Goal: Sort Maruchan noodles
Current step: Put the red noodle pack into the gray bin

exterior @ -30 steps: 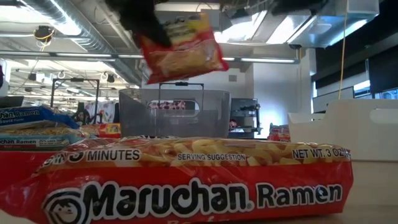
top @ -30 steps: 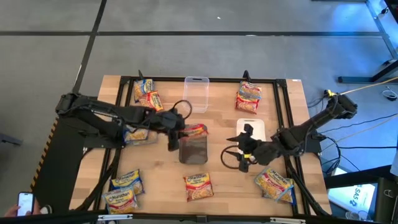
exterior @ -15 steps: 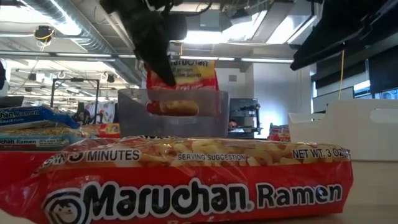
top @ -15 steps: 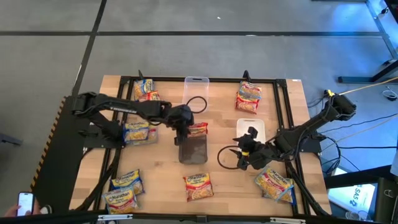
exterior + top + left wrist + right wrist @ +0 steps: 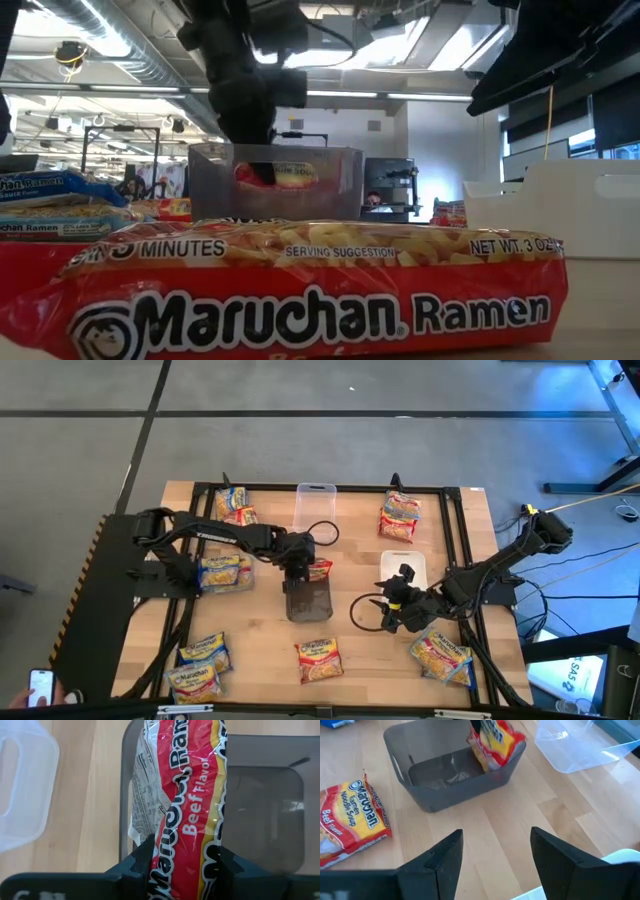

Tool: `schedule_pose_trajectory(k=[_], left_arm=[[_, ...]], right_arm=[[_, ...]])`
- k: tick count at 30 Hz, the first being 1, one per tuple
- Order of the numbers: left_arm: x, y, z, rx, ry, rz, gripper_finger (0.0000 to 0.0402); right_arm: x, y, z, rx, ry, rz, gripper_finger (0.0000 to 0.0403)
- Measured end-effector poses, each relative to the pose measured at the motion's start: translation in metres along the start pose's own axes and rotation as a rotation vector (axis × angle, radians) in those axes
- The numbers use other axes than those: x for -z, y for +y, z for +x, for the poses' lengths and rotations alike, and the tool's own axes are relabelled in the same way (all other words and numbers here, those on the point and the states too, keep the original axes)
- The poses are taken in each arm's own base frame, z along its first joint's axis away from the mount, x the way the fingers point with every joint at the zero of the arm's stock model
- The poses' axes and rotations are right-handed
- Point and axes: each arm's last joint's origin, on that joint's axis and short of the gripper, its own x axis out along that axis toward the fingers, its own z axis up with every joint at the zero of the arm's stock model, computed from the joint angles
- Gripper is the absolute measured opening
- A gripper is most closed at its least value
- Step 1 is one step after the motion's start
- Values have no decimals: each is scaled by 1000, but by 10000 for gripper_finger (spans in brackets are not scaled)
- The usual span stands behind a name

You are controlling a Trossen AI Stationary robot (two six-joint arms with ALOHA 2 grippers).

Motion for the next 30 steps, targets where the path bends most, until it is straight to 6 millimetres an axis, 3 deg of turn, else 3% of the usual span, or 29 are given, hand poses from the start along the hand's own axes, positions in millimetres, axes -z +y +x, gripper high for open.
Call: schedule_pose_trajectory(k=[8, 12, 19, 25, 30], left_arm=[[0, 1, 11, -39, 17, -73, 113], [0, 1, 10, -46, 16, -78, 134], [-2, 1, -5, -38, 13, -87, 172], [-9, 3, -27, -69, -17, -104, 175], [-11, 7, -30, -179, -32, -113, 176]], right_arm=[[-1, 1, 0, -4, -5, 6, 206], [-1, 1, 0, -4, -5, 6, 206], [0, 1, 0, -21, 5, 9, 206], [-1, 1, 0, -27, 6, 8, 206], [-1, 2, 0, -28, 7, 5, 206]])
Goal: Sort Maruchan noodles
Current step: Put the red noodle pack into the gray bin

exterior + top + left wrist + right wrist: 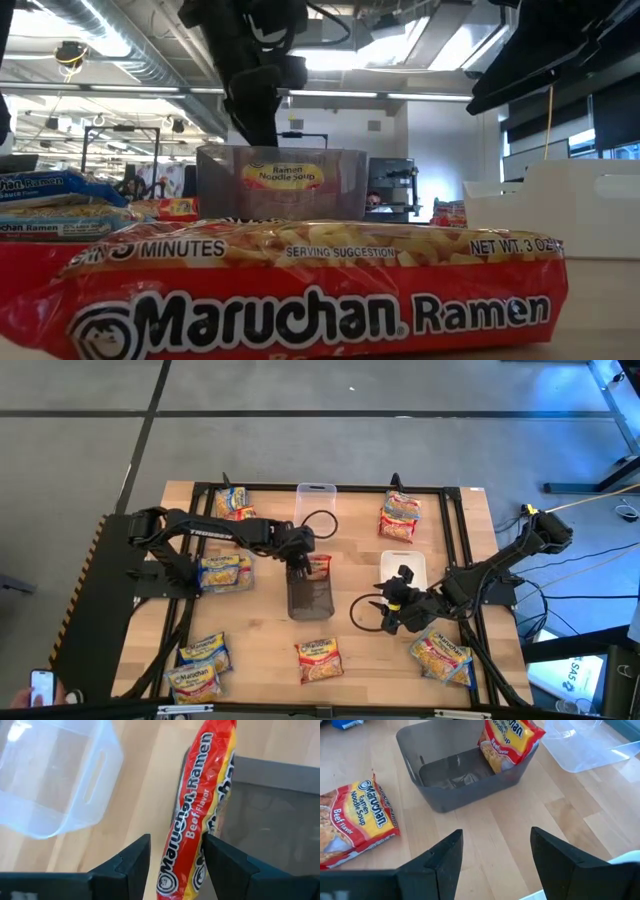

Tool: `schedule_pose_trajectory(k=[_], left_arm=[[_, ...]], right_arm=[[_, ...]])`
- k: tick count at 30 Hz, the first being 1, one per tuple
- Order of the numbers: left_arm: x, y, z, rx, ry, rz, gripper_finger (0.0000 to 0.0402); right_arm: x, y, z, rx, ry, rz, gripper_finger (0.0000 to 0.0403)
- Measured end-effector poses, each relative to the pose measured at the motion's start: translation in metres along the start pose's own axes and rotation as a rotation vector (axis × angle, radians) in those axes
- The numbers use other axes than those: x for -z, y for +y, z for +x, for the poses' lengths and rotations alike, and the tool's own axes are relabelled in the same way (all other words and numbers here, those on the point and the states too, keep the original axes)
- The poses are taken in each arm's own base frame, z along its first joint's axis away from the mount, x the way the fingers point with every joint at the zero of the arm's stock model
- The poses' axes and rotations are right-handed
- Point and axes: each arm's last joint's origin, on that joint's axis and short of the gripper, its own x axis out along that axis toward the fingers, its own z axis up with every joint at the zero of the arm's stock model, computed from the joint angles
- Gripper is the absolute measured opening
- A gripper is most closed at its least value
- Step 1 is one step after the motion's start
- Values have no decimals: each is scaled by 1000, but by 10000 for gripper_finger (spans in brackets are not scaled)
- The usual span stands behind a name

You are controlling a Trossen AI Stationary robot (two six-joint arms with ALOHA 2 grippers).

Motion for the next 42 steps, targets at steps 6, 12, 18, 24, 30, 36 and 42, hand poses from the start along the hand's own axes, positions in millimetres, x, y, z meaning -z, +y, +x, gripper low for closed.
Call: schedule_pose_trajectory(k=[6, 12, 18, 24, 30, 36, 42], left_arm=[[-1, -2, -2, 3, -17, -18, 176], [2, -4, -22, 23, -42, -26, 176], [3, -11, -47, 54, -117, -33, 176], [12, -36, -69, 121, -160, -27, 176], [28, -78, -83, 168, -175, -2, 176], [52, -121, -100, 227, -194, 20, 176], [81, -163, -111, 246, -231, 64, 176]], right_arm=[[0, 0, 0, -1, -1, 0, 206], [0, 0, 0, 0, 0, -1, 206], [-2, 1, 0, -11, -13, 11, 206], [-9, 14, 2, -187, -26, 88, 206], [-9, 36, 17, -399, -8, 135, 206], [-1, 50, 33, -495, 64, 240, 206], [4, 63, 49, -556, 101, 317, 206]])
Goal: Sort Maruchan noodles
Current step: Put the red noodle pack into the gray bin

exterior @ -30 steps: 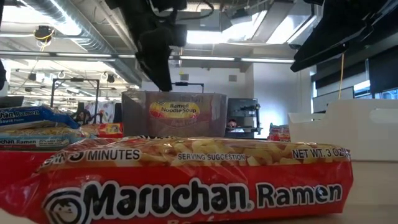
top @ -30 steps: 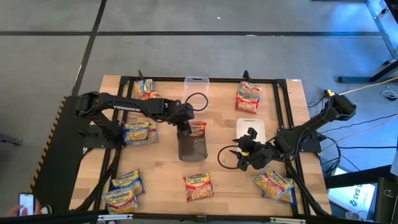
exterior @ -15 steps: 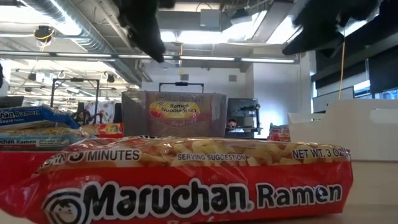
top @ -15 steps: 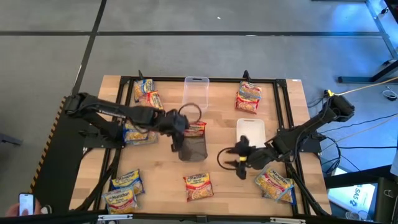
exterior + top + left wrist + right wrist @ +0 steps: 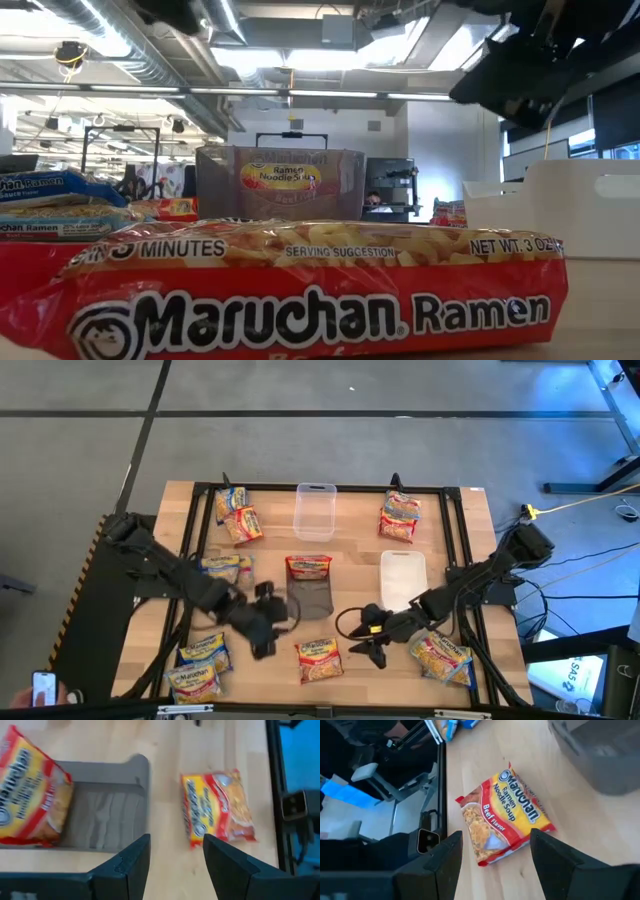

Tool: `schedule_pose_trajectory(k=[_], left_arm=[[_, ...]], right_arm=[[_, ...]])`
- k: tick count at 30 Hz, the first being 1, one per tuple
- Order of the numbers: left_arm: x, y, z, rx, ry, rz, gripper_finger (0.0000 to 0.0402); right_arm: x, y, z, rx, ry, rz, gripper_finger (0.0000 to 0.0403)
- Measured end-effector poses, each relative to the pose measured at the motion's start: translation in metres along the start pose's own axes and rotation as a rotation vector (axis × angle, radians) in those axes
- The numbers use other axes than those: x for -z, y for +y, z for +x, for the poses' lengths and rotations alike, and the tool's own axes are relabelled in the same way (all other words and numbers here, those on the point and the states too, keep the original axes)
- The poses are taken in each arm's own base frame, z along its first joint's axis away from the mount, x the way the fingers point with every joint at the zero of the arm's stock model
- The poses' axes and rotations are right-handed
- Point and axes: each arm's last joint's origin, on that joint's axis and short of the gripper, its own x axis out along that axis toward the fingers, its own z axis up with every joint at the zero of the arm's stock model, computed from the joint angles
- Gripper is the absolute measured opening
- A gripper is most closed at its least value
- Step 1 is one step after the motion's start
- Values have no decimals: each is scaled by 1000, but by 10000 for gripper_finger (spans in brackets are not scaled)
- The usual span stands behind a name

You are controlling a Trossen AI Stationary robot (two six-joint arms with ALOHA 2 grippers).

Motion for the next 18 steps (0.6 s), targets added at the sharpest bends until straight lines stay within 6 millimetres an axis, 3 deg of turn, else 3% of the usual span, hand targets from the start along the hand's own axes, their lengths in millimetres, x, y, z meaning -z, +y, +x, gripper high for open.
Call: schedule_pose_trajectory(k=[8, 18], left_arm=[[34, -49, 21, 28, 10, 19, 176], [69, -84, 76, 32, 34, -63, 176]], right_arm=[[10, 13, 25, 10, 105, 129, 206], [25, 13, 37, 72, 47, 266, 206]])
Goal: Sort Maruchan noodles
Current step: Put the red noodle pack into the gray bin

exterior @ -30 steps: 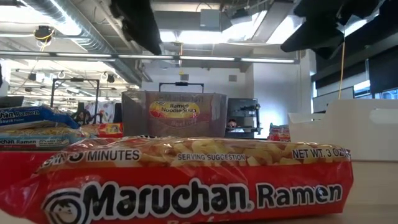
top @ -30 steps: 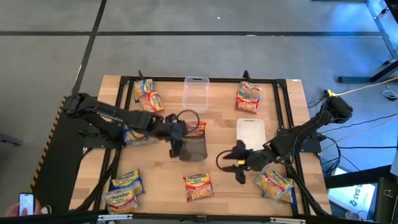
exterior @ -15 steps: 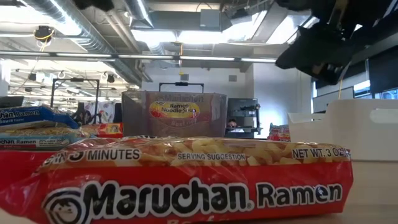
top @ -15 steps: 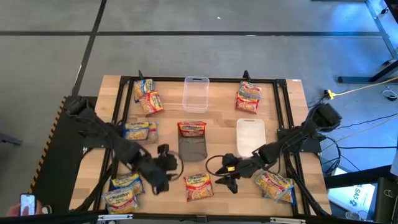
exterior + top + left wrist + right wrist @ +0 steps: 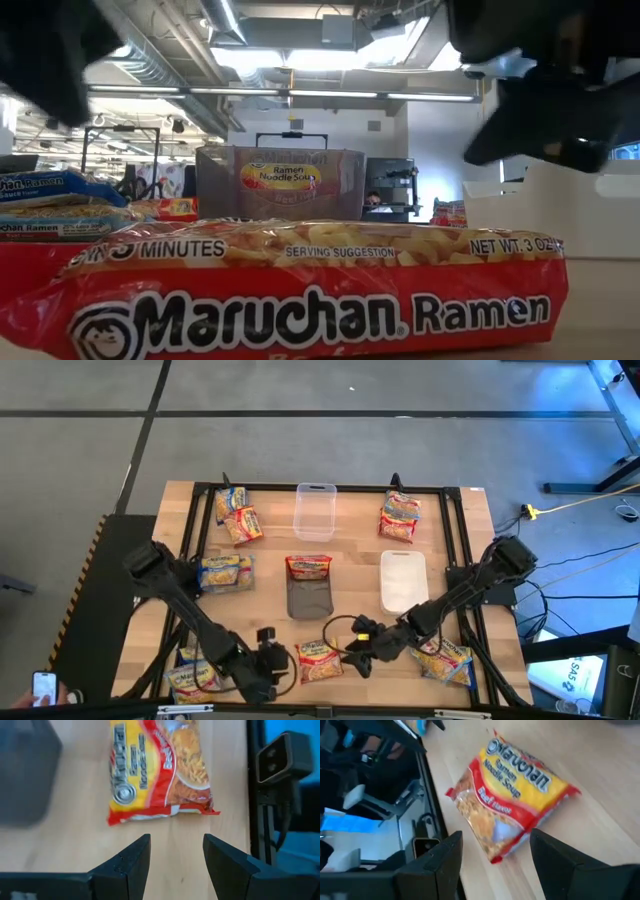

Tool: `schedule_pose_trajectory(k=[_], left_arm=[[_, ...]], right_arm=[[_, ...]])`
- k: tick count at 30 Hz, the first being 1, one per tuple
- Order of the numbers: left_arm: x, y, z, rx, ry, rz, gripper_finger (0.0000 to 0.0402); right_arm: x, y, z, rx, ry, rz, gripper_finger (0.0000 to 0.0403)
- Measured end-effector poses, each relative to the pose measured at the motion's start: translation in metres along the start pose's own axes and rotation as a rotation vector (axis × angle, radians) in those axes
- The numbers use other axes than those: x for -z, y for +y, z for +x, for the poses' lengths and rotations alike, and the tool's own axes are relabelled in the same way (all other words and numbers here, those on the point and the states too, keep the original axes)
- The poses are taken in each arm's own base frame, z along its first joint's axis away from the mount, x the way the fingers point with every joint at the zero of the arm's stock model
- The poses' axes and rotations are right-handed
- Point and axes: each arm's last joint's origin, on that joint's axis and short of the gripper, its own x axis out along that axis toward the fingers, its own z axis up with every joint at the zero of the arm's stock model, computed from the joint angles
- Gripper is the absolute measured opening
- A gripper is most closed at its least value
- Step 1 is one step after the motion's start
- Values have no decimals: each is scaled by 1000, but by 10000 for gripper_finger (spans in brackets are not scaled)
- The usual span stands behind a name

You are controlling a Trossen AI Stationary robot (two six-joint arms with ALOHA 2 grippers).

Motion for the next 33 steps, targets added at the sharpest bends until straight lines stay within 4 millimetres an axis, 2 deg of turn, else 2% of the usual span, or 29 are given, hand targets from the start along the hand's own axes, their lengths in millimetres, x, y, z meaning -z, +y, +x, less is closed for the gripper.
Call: schedule_pose_trajectory(k=[6, 11, 17, 27, 33], left_arm=[[18, -4, 33, -33, 30, -81, 176], [23, -3, 53, -41, 25, -90, 176], [14, 4, 61, -47, 7, -80, 176], [0, 12, 69, -31, -17, -26, 176], [-3, 13, 70, -12, -16, -11, 176]], right_arm=[[10, -9, 17, 9, -2, 60, 217], [18, -18, 34, -9, 31, 105, 272], [24, -27, 44, 30, 8, 189, 324], [23, -35, 59, 15, -86, 208, 317], [23, -37, 62, 5, -129, 192, 313]])
